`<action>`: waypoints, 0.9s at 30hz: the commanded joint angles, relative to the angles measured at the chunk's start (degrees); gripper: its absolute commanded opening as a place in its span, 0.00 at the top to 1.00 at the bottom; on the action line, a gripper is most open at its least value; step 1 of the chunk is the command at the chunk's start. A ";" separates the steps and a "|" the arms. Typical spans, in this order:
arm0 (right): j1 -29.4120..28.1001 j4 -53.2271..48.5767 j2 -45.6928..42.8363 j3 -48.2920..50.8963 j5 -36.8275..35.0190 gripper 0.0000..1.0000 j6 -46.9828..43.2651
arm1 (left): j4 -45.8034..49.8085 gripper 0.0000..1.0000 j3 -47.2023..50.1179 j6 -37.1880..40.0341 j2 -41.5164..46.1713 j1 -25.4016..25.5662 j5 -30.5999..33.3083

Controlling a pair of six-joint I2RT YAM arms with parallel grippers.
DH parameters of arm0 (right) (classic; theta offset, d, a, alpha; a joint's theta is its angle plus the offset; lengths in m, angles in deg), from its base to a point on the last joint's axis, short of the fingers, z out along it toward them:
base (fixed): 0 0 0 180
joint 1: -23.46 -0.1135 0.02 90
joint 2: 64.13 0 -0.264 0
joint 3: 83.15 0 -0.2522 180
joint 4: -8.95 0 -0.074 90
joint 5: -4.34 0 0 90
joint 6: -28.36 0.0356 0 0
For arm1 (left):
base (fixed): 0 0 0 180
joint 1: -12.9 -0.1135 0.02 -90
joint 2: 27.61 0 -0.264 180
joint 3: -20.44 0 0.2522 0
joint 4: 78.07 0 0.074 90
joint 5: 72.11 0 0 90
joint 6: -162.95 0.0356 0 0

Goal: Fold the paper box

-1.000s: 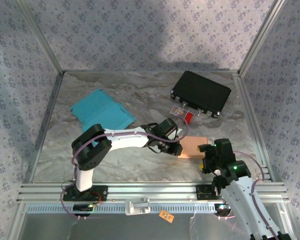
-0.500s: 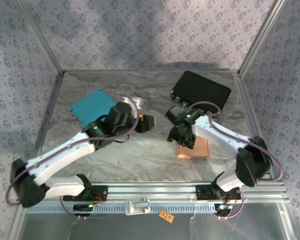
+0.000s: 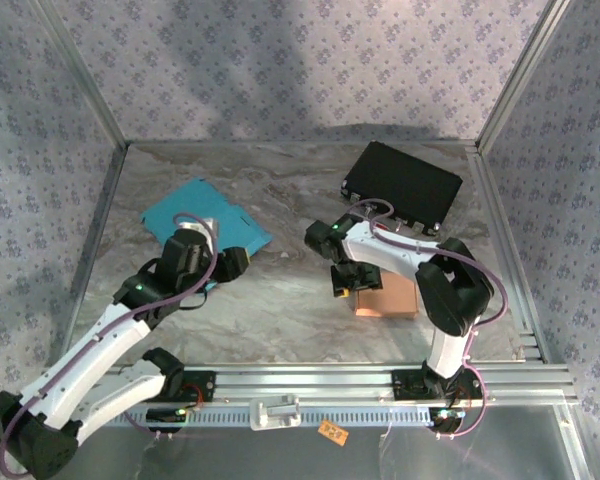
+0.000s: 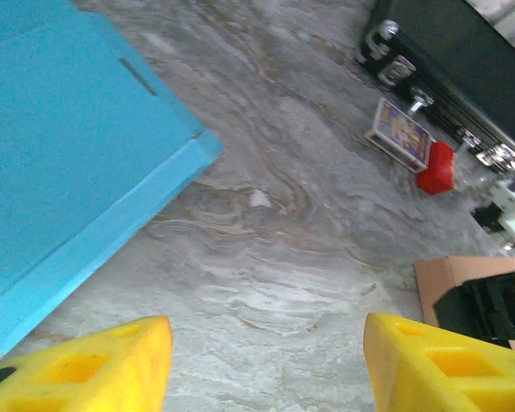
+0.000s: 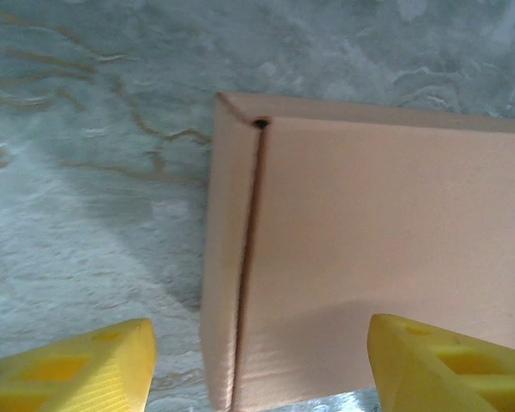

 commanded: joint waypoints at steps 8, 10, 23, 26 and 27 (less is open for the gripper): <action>9.66 -0.03 -1.06 2.93 -6.55 0.37 -9.18 | 7.29 0.43 -2.62 -2.14 -9.29 -16.61 -8.58; 11.28 0.49 -2.10 3.08 -7.24 0.38 -10.11 | 8.25 0.43 -4.39 -1.71 -12.13 -19.10 -8.70; 0.79 37.43 -8.43 0.28 20.81 0.34 6.11 | 5.20 0.51 -19.83 8.03 -37.95 -38.33 -8.92; -1.32 55.18 -3.74 2.68 27.05 0.32 16.39 | 4.35 0.52 -22.97 10.07 -43.73 -40.25 -8.49; -1.99 59.49 -1.47 2.63 28.08 0.31 20.17 | 4.45 0.53 -23.87 10.12 -45.46 -41.18 -8.52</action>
